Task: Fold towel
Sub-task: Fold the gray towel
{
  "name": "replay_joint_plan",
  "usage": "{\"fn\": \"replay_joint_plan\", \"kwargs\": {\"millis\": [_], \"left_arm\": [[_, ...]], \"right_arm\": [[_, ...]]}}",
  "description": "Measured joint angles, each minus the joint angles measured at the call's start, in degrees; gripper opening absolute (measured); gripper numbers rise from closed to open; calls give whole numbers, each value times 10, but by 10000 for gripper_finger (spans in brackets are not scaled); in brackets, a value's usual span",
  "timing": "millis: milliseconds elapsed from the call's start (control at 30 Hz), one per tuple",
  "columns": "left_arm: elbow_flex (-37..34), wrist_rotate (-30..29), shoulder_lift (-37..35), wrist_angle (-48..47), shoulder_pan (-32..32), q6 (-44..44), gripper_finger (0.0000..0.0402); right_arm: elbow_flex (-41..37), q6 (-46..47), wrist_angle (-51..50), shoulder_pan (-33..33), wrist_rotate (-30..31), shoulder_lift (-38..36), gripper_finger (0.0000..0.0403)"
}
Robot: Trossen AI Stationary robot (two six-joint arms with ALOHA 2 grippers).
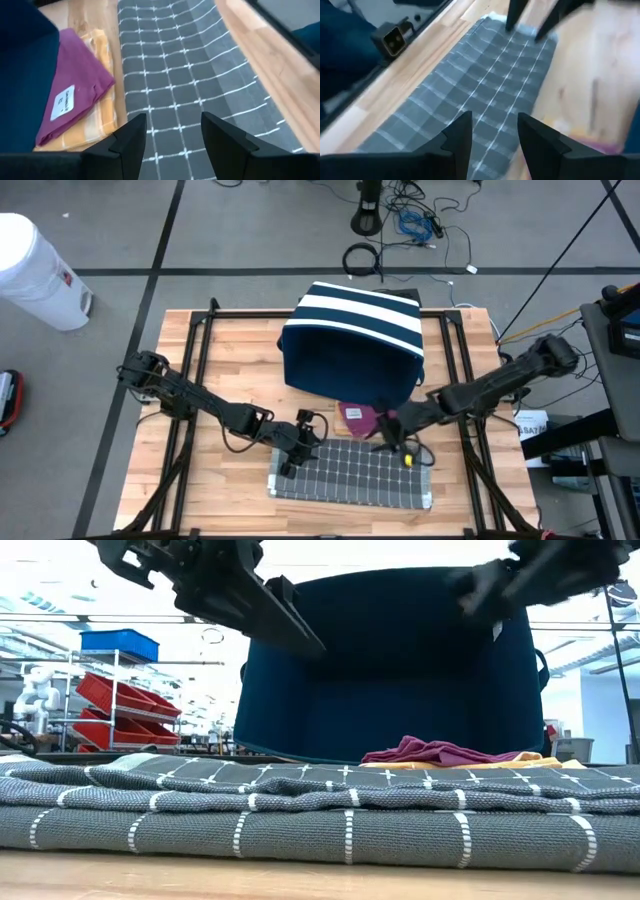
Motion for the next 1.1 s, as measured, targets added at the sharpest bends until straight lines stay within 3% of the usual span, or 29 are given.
{"fn": "replay_joint_plan", "kwargs": {"millis": [300, 667, 1100], "left_arm": [[0, 39, 57, 82, 0, 0, 195], [0, 40, 144, 195, -4, -39, 195], [0, 54, 204, 269, 2, -46, 195]], "right_arm": [[-140, 185, 40, 68, 25, -62, 144], [-178, 326, 0, 147, 37, -60, 144], [-179, 432, -122, 208, 113, -64, 144]]}}
